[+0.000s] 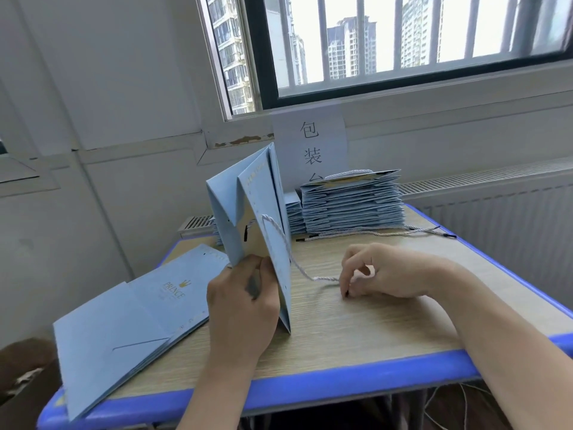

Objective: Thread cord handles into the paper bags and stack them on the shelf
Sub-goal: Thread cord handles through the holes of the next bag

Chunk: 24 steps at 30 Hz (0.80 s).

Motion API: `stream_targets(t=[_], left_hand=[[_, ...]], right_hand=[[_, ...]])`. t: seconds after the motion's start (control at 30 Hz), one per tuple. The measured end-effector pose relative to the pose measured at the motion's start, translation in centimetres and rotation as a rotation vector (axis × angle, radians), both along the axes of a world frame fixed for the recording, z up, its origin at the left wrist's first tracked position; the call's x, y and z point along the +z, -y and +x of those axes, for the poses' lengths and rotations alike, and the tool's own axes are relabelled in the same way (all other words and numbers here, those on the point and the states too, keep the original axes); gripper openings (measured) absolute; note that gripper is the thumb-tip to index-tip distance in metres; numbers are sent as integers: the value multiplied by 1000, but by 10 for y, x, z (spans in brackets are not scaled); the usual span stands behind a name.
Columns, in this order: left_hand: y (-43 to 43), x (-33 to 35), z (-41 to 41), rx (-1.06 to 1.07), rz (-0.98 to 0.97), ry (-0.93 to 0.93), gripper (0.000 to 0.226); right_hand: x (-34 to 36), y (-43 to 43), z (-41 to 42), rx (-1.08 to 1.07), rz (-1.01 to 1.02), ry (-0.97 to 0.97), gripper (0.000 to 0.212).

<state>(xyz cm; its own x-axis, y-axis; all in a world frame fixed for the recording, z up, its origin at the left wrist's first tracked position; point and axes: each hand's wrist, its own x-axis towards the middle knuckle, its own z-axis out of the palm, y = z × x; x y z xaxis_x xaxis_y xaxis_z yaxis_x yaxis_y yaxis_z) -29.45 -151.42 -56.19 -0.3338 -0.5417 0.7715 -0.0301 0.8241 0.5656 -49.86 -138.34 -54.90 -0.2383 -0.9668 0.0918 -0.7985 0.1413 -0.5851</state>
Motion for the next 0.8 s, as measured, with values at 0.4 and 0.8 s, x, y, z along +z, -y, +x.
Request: stream_targets(t=[0.4, 0.8], left_hand=[[-2, -1, 1, -48, -60, 90, 27], [-4, -2, 2, -68, -103, 141, 20]], right_hand=[[20, -7, 27, 289, -458, 451, 19], [16, -3, 39, 253, -232, 372, 21]])
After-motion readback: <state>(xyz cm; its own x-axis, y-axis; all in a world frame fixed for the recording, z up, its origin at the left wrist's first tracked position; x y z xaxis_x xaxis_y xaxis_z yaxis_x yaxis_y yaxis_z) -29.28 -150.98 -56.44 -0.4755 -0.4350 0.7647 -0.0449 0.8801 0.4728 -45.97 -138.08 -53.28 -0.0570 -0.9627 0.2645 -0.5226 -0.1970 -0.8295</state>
